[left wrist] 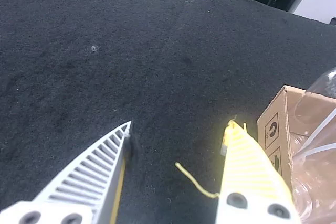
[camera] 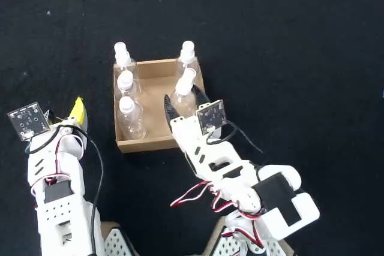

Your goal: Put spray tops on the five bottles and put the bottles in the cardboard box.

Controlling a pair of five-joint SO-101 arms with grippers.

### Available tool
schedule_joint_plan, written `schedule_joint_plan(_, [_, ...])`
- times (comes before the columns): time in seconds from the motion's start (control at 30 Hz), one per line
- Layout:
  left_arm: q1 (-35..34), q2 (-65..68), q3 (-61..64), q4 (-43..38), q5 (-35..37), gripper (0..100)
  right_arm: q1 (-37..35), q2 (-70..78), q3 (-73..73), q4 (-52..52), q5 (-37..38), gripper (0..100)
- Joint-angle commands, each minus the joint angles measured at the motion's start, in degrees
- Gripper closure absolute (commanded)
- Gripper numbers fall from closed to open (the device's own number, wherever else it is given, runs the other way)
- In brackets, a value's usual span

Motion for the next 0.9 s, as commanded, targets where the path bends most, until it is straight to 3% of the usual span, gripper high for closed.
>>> schedule_joint_plan(0.0, [0.2, -1.0, 0.0, -1.4, -0.1, 74, -0.8, 0.1, 0.0, -1.6, 0.5, 81.3])
schedule_joint_plan(0.1, [0.2, -1.0, 0.0, -1.4, -0.1, 74, -0.8, 0.3, 0.0, -1.3, 0.5, 80.4])
schedule_joint_plan(0.3, [0.1, -1.0, 0.0, -1.4, -0.1, 74, -0.8, 0.3, 0.2, -1.2, 0.5, 69.1])
schedule_joint_plan(0.87, [0.2, -1.0, 0.0, -1.4, -0.1, 74, -0.6, -1.9, 0.7, -1.7, 3.3, 69.1])
